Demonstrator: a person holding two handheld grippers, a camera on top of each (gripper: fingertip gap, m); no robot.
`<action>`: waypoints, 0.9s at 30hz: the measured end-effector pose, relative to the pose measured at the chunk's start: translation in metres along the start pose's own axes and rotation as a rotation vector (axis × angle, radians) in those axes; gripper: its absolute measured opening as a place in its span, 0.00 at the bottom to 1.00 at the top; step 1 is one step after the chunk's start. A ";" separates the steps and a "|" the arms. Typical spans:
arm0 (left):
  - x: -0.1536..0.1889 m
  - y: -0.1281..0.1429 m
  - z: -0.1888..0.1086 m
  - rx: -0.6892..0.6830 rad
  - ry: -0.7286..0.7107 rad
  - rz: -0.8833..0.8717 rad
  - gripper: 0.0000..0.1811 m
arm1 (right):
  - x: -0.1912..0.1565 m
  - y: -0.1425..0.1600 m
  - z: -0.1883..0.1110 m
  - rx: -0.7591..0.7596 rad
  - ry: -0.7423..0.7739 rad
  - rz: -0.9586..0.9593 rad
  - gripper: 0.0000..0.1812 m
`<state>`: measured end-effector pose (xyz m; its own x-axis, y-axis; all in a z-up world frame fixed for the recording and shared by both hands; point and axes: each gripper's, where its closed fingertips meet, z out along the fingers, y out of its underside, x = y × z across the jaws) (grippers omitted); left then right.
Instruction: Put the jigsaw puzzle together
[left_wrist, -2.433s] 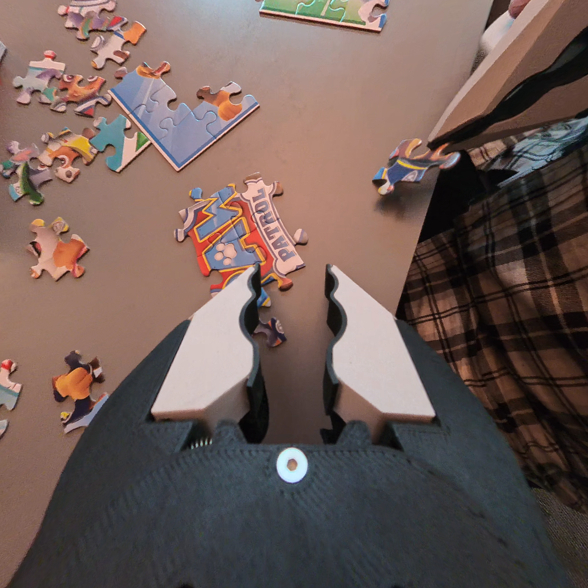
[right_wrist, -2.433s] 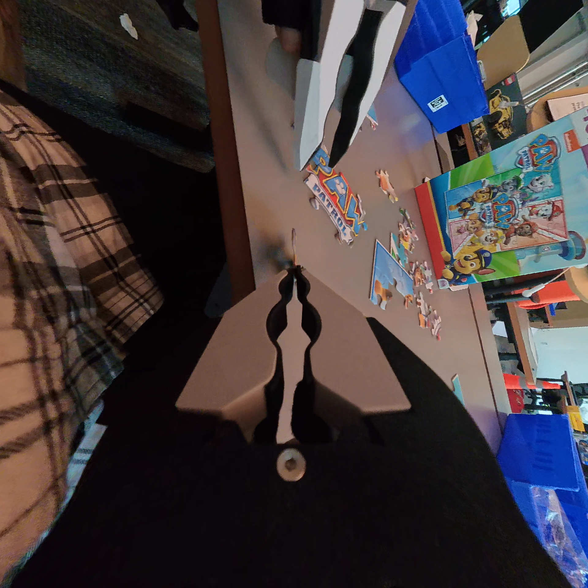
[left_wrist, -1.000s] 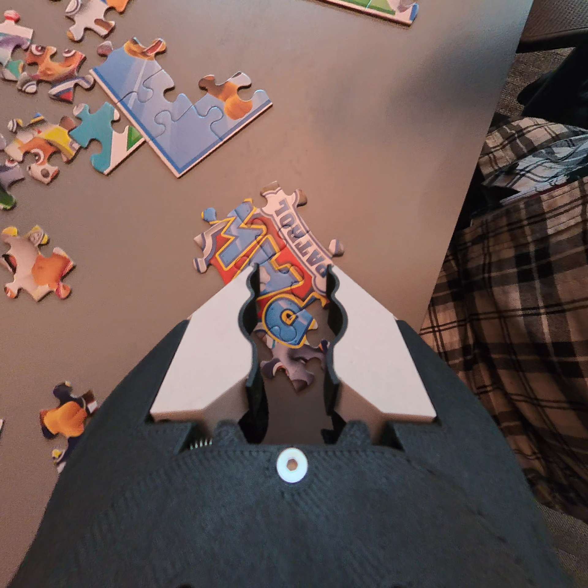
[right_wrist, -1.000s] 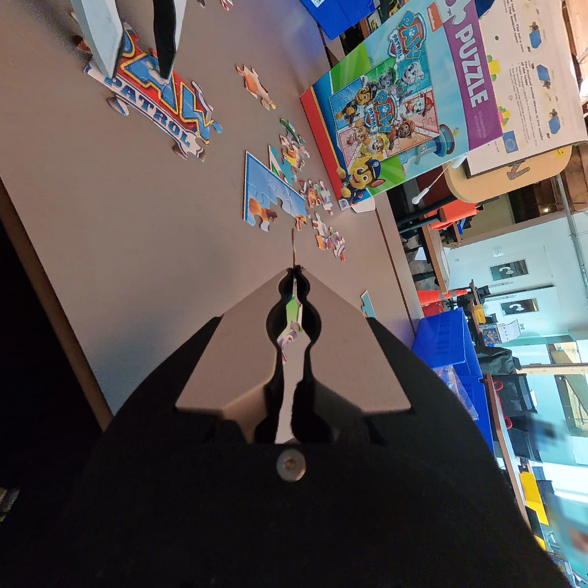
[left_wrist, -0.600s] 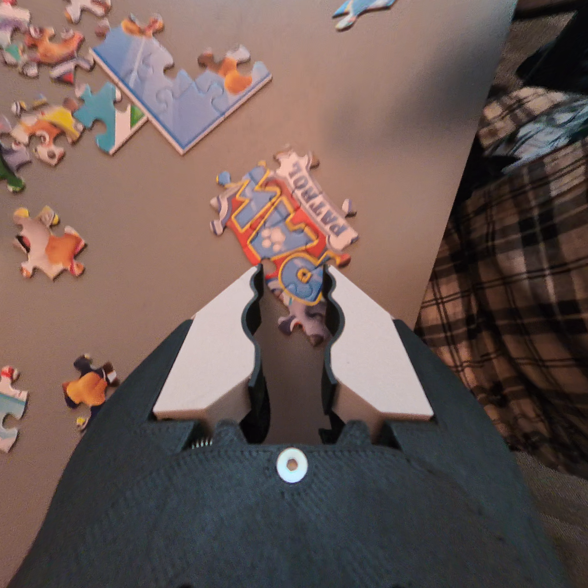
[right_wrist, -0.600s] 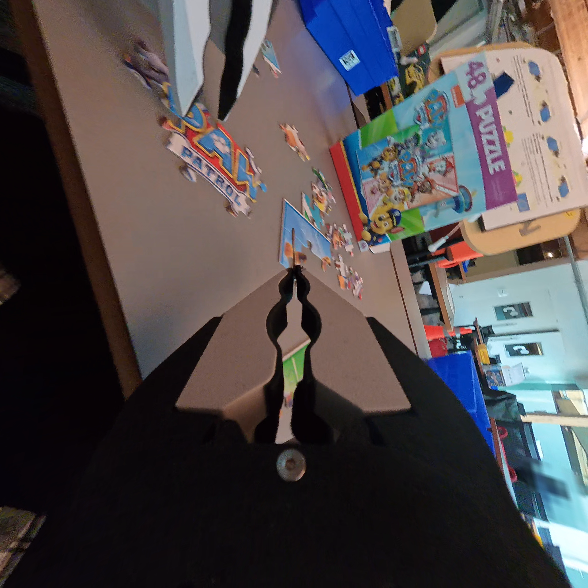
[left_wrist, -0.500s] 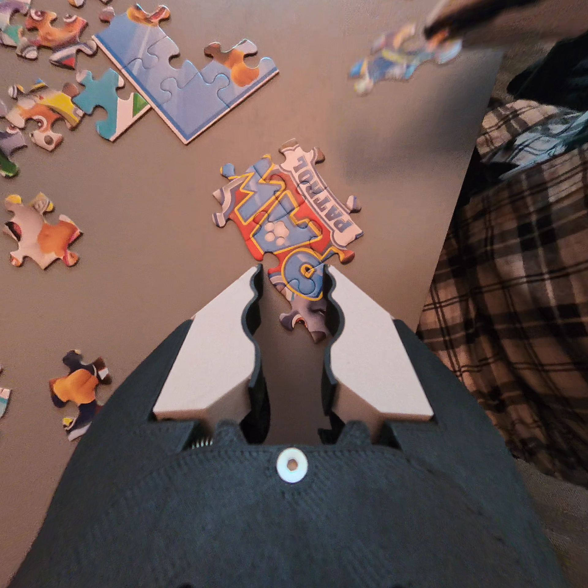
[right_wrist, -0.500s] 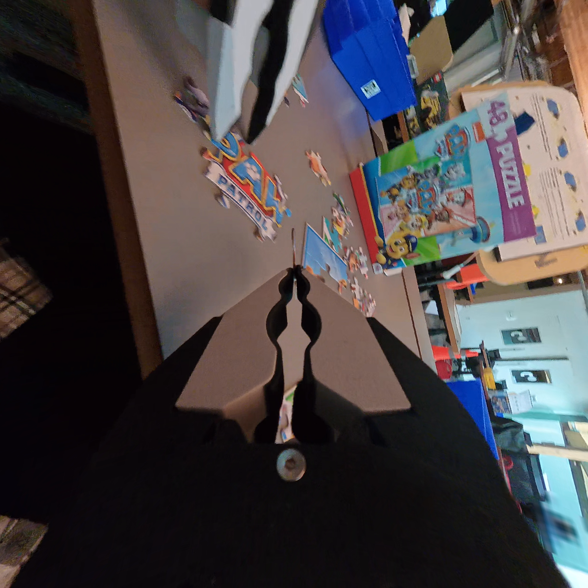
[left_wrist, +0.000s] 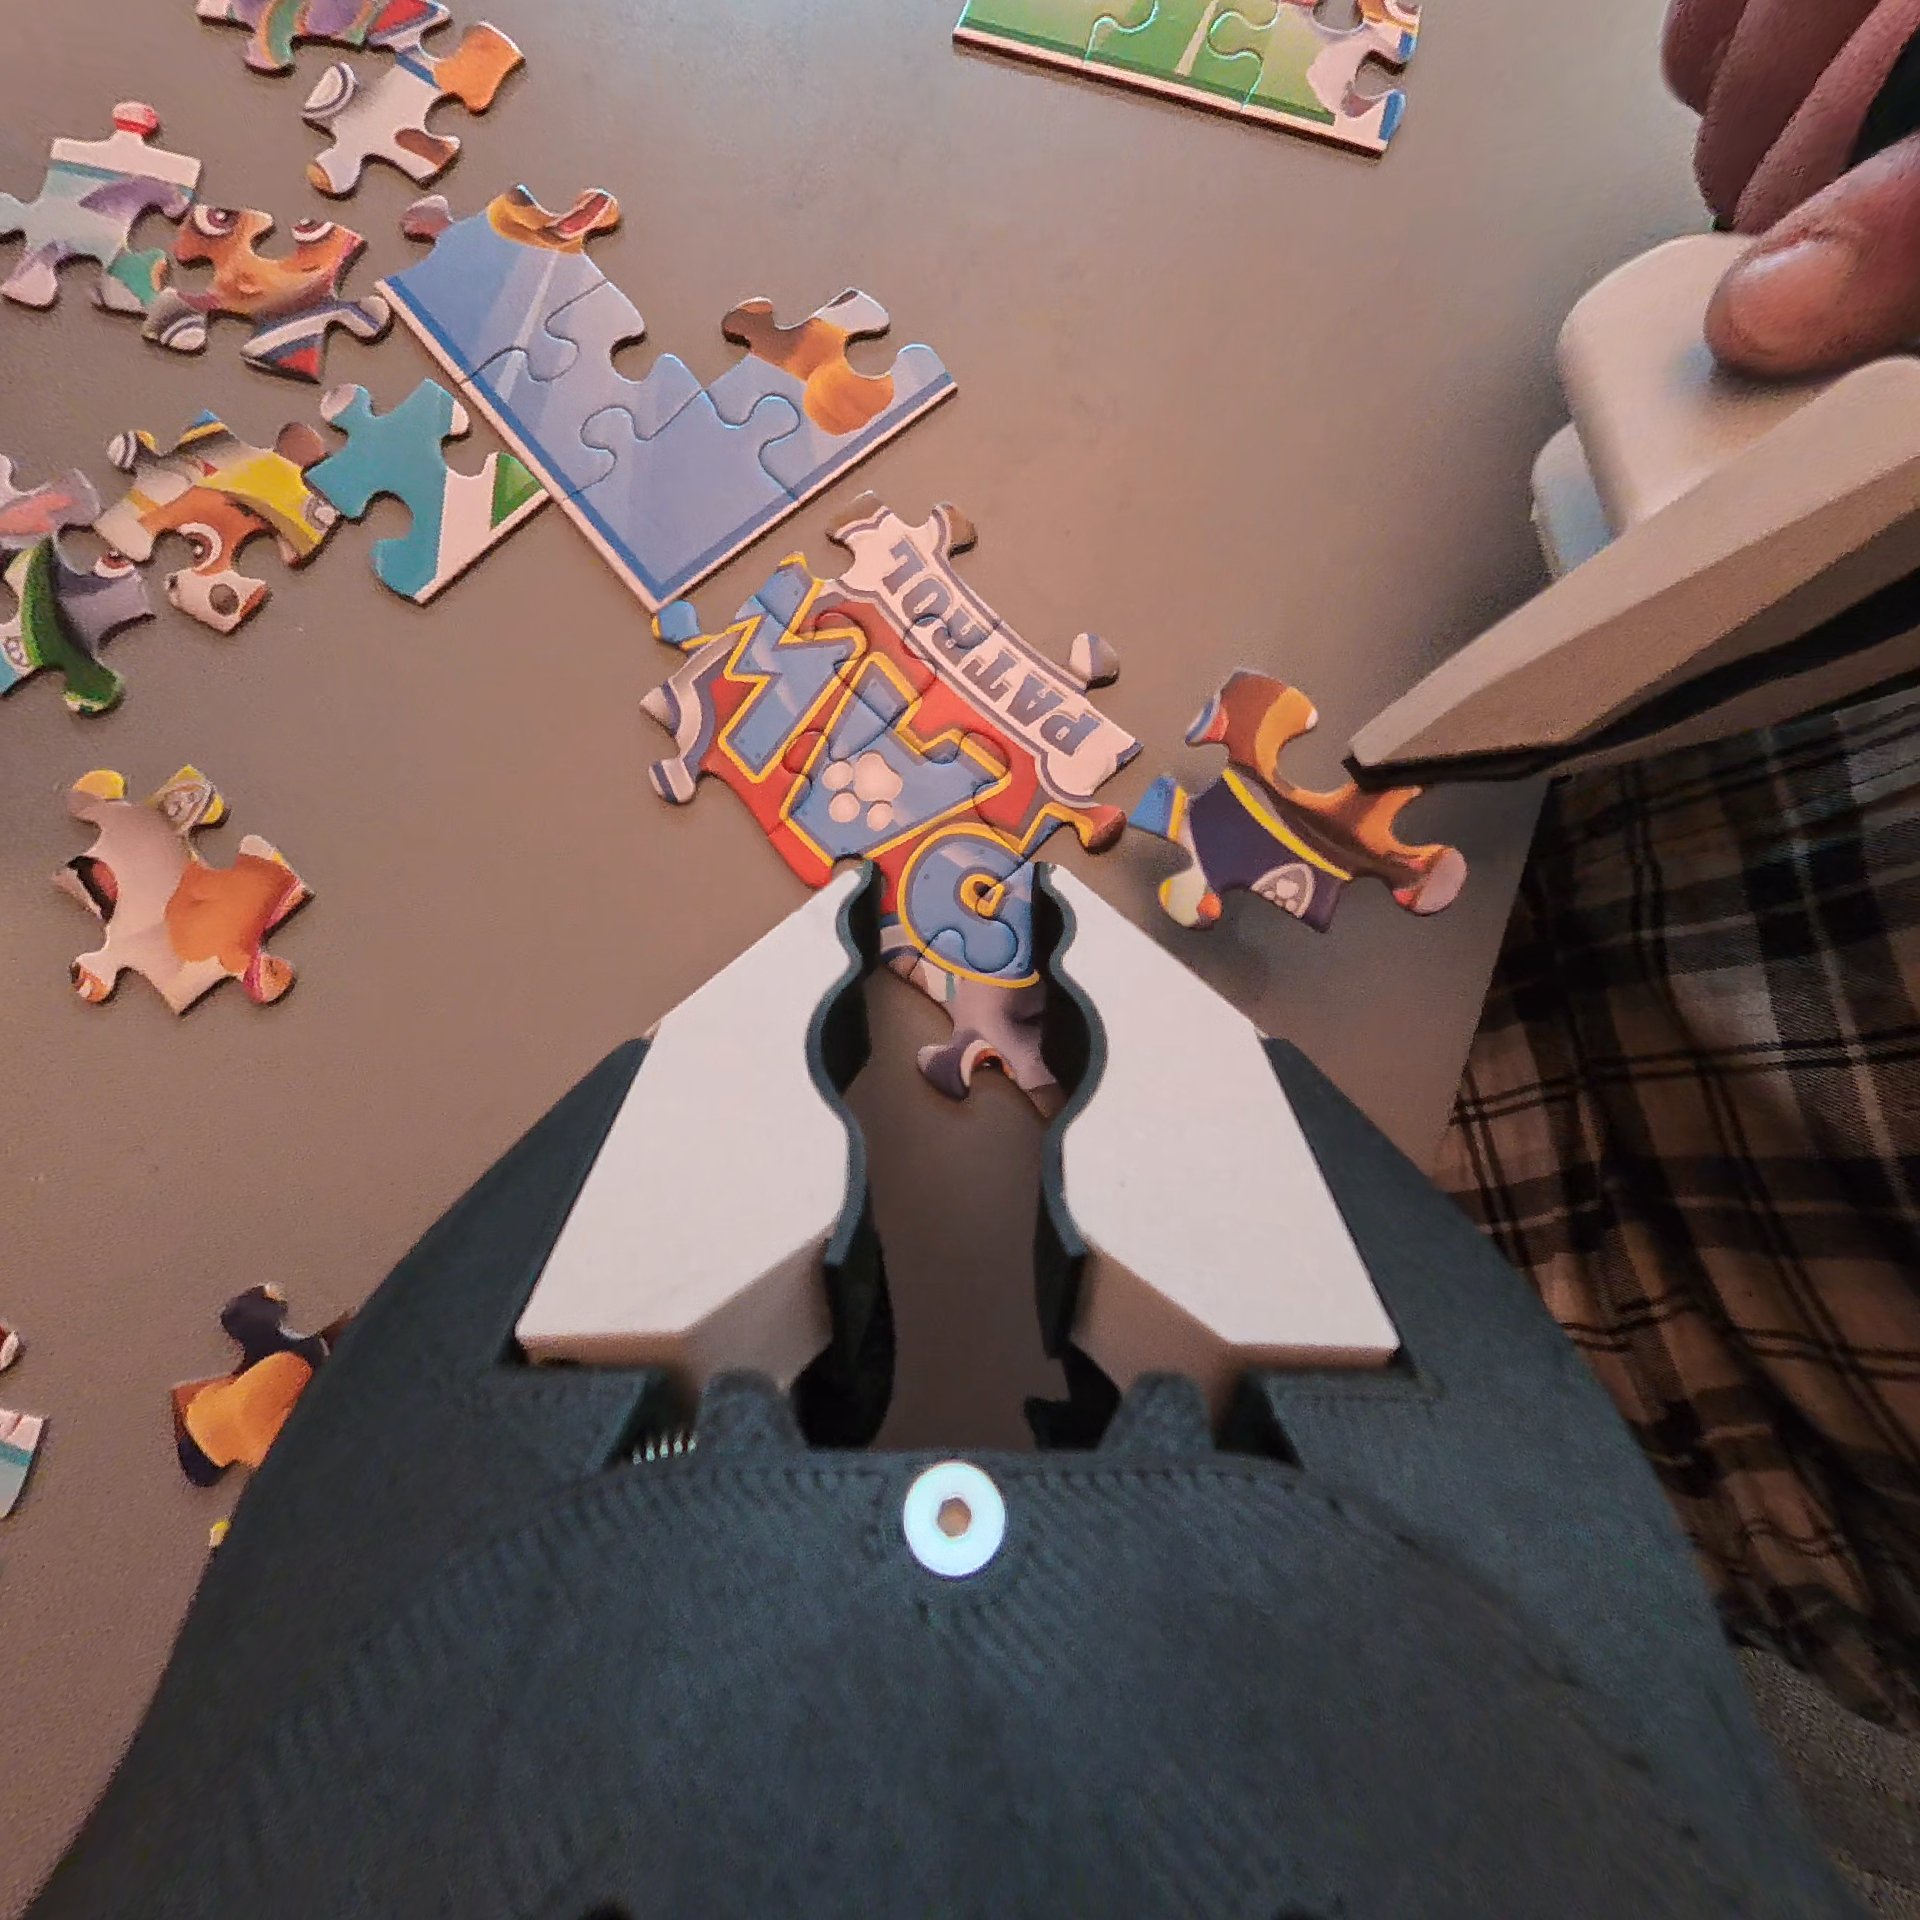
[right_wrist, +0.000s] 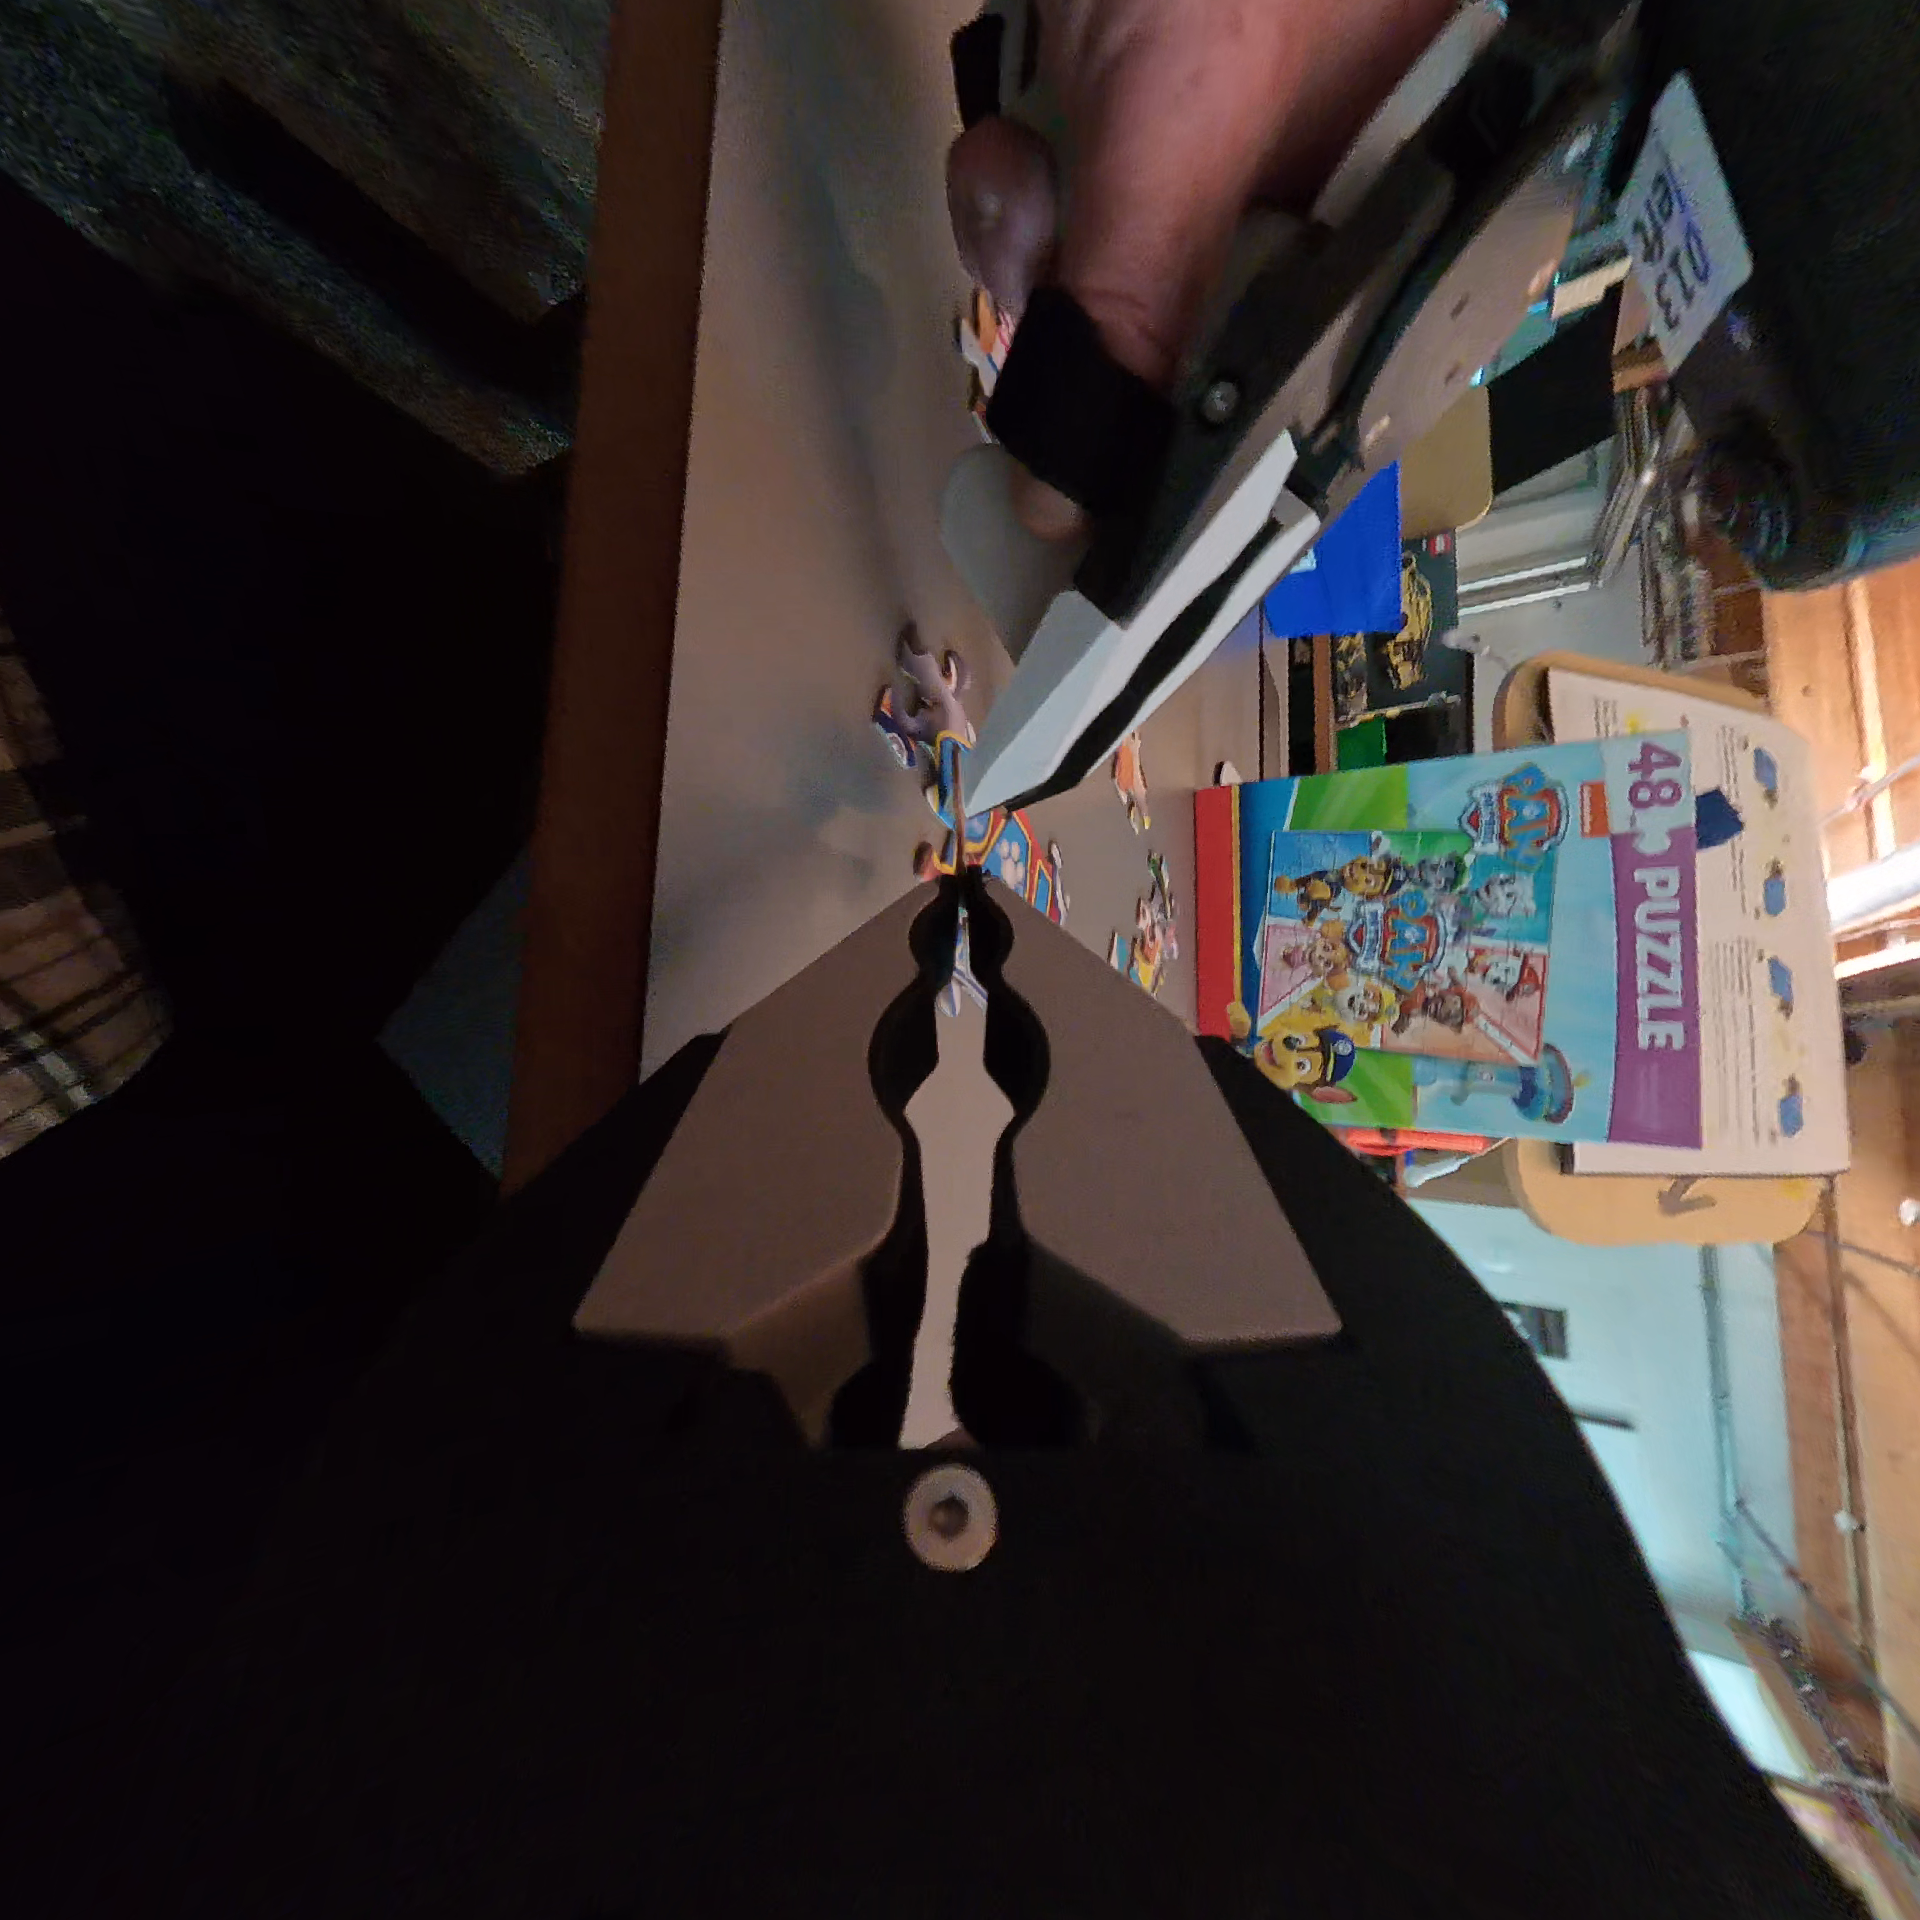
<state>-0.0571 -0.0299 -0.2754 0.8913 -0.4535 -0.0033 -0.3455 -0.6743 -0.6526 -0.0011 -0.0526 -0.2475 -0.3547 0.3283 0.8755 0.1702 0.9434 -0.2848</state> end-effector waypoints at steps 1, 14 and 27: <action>0.000 0.001 0.000 0.003 0.005 -0.005 0.15 | -0.001 -0.001 0.002 0.005 -0.003 -0.014 0.00; 0.003 0.006 -0.007 0.001 0.035 -0.031 0.15 | -0.007 0.002 0.021 -0.040 -0.080 -0.020 0.00; 0.009 0.004 -0.006 -0.026 0.049 -0.005 0.15 | -0.014 0.006 0.026 -0.110 -0.221 0.044 0.03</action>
<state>-0.0518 -0.0405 -0.2737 0.8775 -0.4781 0.0374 -0.3496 -0.6911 -0.6326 -0.0193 -0.0499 -0.2713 -0.5351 0.3828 0.7531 0.2845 0.9210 -0.2660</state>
